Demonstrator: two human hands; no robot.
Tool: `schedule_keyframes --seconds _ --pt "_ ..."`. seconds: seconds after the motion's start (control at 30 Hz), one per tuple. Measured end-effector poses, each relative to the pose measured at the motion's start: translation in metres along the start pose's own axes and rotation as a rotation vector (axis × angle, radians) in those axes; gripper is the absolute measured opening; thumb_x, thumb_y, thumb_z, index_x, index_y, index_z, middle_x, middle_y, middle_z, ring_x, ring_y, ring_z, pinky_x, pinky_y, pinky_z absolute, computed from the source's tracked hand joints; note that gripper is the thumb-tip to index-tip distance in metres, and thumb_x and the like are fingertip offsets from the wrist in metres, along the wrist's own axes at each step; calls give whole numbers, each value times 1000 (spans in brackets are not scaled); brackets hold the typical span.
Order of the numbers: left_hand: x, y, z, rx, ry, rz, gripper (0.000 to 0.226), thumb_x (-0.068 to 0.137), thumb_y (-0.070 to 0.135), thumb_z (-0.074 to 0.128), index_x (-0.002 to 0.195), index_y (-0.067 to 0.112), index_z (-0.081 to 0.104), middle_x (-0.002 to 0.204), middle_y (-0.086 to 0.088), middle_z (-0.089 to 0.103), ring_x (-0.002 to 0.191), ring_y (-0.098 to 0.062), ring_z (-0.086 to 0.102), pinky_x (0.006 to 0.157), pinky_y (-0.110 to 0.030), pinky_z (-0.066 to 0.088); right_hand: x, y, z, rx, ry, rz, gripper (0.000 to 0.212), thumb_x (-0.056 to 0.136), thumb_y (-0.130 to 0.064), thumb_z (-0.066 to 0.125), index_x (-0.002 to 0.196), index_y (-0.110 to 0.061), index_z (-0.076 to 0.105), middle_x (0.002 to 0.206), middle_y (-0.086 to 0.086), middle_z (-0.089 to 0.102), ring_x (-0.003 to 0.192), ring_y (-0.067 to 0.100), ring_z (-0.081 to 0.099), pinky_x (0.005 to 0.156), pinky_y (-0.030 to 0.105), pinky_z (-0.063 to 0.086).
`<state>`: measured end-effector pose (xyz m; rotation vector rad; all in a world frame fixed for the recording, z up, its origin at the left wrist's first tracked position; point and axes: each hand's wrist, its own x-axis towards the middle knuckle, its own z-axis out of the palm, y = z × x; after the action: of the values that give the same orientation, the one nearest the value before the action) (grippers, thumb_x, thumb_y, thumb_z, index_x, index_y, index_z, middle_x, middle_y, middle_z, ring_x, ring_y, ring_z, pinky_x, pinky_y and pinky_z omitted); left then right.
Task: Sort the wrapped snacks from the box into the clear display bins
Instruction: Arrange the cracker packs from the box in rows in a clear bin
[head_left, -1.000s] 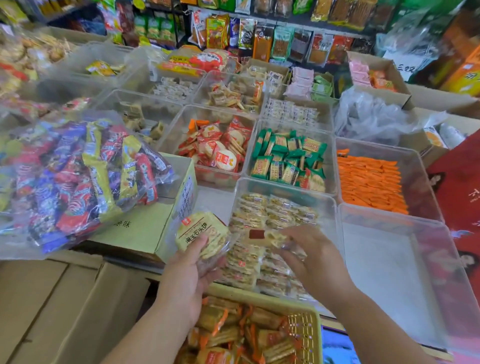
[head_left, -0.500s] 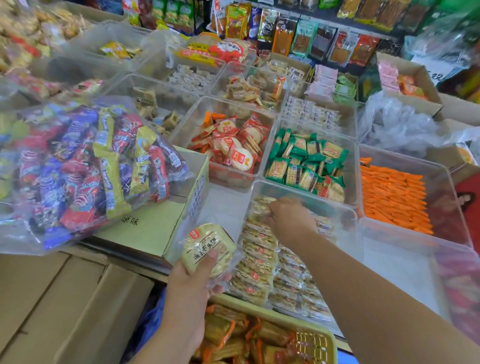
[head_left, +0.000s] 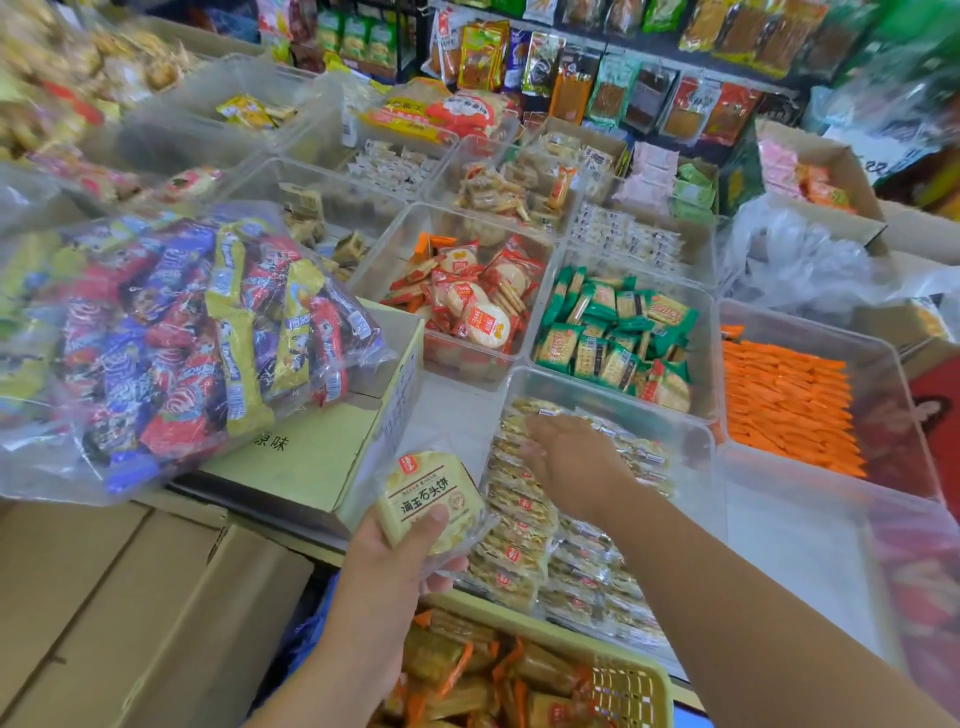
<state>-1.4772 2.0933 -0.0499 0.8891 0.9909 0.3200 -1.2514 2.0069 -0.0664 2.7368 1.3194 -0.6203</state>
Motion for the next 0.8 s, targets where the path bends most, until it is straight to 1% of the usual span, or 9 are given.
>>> schedule_keyframes --seconds 0.17,0.3,0.37,0.43,0.5,0.57,0.67,0.73,0.8 --pt "1 3 -1 125 -13 28 21 93 21 73 112 29 66 99 -1 79 82 -31 78 65 -39 54 -57 -20 -6 339 284 -147 45 106 -44 40 148 -29 46 149 -7 49 139 15 39 113 33 33" --pt "-8 3 8 498 -5 365 30 93 27 71 100 55 61 94 16 74 79 -9 72 65 -26 52 -114 -41 -6 874 318 -86 37 95 -68 41 124 -52 58 121 -24 64 111 -4 60 85 15 52" --pt "-14 1 14 724 -69 620 38 90 20 71 106 52 60 98 18 68 88 -5 65 70 -16 50 -134 -50 -5 1294 190 0 42 84 -80 47 115 -58 64 115 -19 70 106 4 67 80 27 60" --pt "-18 -4 22 913 -152 849 51 77 8 70 116 40 63 113 21 59 105 -6 59 87 -19 47 -144 -50 -3 1647 64 63 51 82 -77 53 117 -44 71 118 -3 73 110 19 69 84 44 61" --pt "-17 -8 28 1036 -214 992 63 65 3 73 124 25 67 125 8 56 112 -17 57 94 -30 46 -147 -43 -3 1827 14 118 52 89 -68 55 118 -29 73 121 10 72 113 30 68 88 54 58" --pt "-15 -11 31 1138 -283 1075 72 63 1 80 128 27 64 132 1 53 112 -24 56 92 -36 49 -144 -32 -5 1890 24 231 41 97 -50 60 118 -17 73 118 17 72 108 36 70 81 51 60" --pt "-3 -16 32 1205 -315 986 74 77 34 81 140 43 45 148 9 38 130 -19 46 102 -38 47 -134 -16 -2 1824 146 390 24 100 -25 62 109 -7 73 108 17 75 92 34 75 70 46 62" --pt "10 -20 29 1274 -240 747 90 79 61 75 152 46 24 160 11 24 145 -15 28 116 -39 35 -123 -6 -4 1683 265 462 17 101 -23 60 105 -11 72 100 12 75 84 26 76 65 43 63" --pt "24 -24 21 1356 -200 483 113 74 78 68 160 39 5 167 6 18 151 -18 21 120 -38 28 -108 4 -12 1526 353 473 13 102 -25 58 102 -16 68 100 13 72 85 29 74 65 41 63"
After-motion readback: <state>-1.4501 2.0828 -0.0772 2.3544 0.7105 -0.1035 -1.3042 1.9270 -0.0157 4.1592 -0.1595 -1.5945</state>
